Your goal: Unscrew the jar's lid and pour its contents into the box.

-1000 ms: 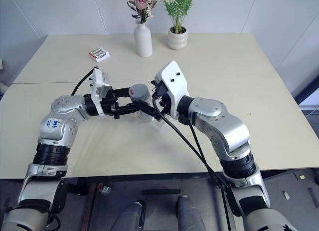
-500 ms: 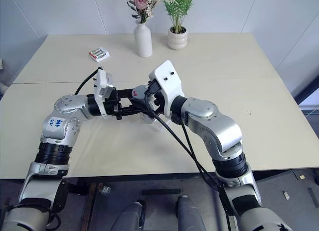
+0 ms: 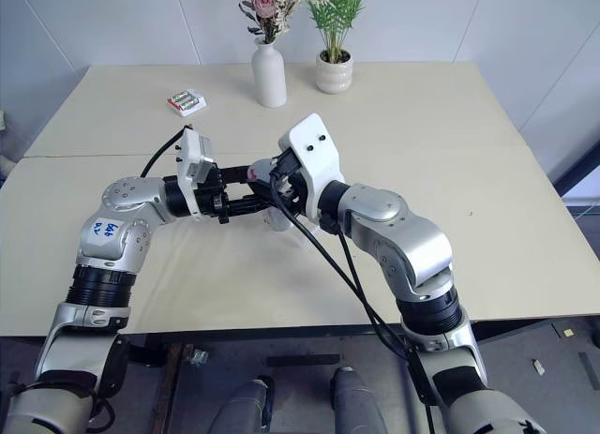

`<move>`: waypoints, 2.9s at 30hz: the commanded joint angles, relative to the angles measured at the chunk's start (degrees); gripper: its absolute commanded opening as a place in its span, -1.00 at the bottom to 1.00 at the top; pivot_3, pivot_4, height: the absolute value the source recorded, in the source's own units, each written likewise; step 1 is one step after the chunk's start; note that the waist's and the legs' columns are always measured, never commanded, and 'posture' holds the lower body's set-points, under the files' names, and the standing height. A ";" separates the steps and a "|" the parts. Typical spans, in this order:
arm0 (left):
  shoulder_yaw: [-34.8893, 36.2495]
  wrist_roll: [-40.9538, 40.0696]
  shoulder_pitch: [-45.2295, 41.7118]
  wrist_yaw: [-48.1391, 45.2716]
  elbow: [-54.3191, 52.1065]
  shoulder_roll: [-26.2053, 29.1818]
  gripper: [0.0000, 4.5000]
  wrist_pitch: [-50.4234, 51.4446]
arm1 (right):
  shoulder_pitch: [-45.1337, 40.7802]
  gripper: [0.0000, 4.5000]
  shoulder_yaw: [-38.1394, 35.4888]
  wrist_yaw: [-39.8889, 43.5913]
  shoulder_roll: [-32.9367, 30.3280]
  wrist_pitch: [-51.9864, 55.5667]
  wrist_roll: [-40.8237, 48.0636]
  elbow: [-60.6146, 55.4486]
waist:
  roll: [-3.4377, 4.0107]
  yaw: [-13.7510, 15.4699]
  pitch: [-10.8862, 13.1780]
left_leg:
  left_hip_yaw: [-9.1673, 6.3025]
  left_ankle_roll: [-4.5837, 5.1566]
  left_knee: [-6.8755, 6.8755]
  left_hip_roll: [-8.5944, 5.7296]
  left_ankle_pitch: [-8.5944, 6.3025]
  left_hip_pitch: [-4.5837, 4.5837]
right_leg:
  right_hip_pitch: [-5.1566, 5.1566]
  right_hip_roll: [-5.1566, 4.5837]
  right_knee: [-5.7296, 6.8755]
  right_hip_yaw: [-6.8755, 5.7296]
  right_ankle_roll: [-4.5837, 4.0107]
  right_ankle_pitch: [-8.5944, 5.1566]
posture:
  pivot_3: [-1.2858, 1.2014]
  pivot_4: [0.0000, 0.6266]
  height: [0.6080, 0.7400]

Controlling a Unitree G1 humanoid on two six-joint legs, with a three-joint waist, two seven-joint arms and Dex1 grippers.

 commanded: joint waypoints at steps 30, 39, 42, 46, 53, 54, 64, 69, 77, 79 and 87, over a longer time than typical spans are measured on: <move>-2.18 -6.36 -4.10 -21.59 -0.04 -0.97 0.09 -0.27 | -14.45 0.13 4.21 63.13 -14.17 -16.50 8.57 21.91 | 0.02 -0.30 0.02 | 0.03 0.02 0.01 0.02 -0.01 0.00 | 0.03 0.06 -0.06 -0.02 0.01 -0.01 | 0.03 -0.52 1.00; -1.39 -6.66 -4.16 -22.10 -0.81 0.26 0.09 -0.03 | -16.98 0.13 4.36 67.96 -13.79 -21.82 6.42 29.37 | 0.02 -0.15 0.02 | 0.02 0.00 0.01 0.02 -0.02 -0.01 | 0.02 0.03 -0.09 -0.03 0.01 -0.01 | 0.03 -0.52 1.00; -0.72 -6.89 -3.46 -21.31 -1.60 0.68 0.09 -0.03 | -15.63 0.13 3.46 66.46 -13.46 -21.28 7.15 28.25 | 0.02 -0.14 0.02 | 0.02 0.00 0.01 0.01 -0.02 -0.01 | 0.02 0.02 -0.09 -0.02 0.01 -0.01 | 0.03 -0.52 1.00; -0.11 -7.06 -3.04 -20.54 -2.06 0.82 0.09 -0.13 | -14.48 0.29 3.37 64.90 -13.57 -19.85 6.82 27.07 | 0.03 -0.14 0.02 | 0.01 -0.01 0.01 0.01 -0.02 -0.01 | 0.02 0.02 -0.08 -0.03 0.01 -0.01 | 0.03 -0.52 1.00; 0.66 -7.40 -2.37 -18.96 -3.25 0.85 0.09 -0.41 | -13.07 0.99 1.65 62.58 -13.02 -20.34 7.04 25.56 | 0.03 -0.10 0.02 | 0.00 -0.01 0.02 0.02 -0.02 -0.01 | 0.01 0.02 -0.06 -0.03 0.01 -0.01 | 0.03 -0.52 1.00; 0.77 -7.43 -2.27 -18.85 -3.43 0.95 0.09 -0.39 | -13.03 0.99 1.24 62.08 -12.75 -21.31 6.78 25.72 | 0.03 -0.07 0.02 | 0.00 -0.01 0.02 0.01 -0.02 -0.01 | 0.01 0.02 -0.06 -0.03 0.01 -0.01 | 0.03 -0.52 1.00; 2.02 -7.82 0.41 -18.30 -6.19 3.66 0.09 0.90 | -13.49 0.99 -1.89 58.80 -12.59 -25.87 6.61 27.37 | 0.03 -0.12 0.02 | 0.00 -0.01 0.02 0.02 -0.02 -0.01 | 0.01 0.02 -0.06 -0.02 0.01 -0.01 | 0.03 -0.52 1.00; 2.21 -7.54 2.14 -18.38 -6.99 5.28 0.09 0.91 | -13.26 0.99 -3.38 57.81 -12.43 -25.73 7.54 26.39 | 0.03 -0.14 0.02 | 0.01 -0.01 0.02 0.01 -0.02 -0.01 | 0.01 0.00 -0.06 -0.02 0.01 -0.01 | 0.03 -0.52 1.00; 2.24 -7.22 3.22 -17.05 -7.37 5.82 0.09 0.40 | -11.21 0.99 -4.82 52.43 -12.08 -24.73 7.91 22.73 | 0.03 -0.07 0.02 | 0.00 -0.01 0.01 0.01 -0.02 -0.01 | 0.00 0.00 -0.07 -0.02 0.00 -0.01 | 0.03 -0.52 1.00; 1.91 -6.86 2.70 -16.45 -6.78 5.32 0.09 0.15 | -8.95 0.99 -4.85 49.75 -11.80 -22.21 9.31 18.57 | 0.03 -0.01 0.02 | -0.01 -0.01 -0.01 0.02 -0.02 -0.01 | 0.00 0.00 -0.08 -0.03 0.00 -0.01 | 0.03 -0.52 1.00; 0.69 -5.71 0.69 -15.54 -4.74 4.31 0.09 -0.79 | -5.86 0.99 -2.47 40.28 -10.00 -18.50 7.80 12.13 | 0.03 -0.04 0.02 | 0.00 -0.02 0.02 0.02 -0.03 -0.01 | 0.00 0.01 -0.03 -0.02 -0.01 -0.02 | 0.03 -0.52 1.00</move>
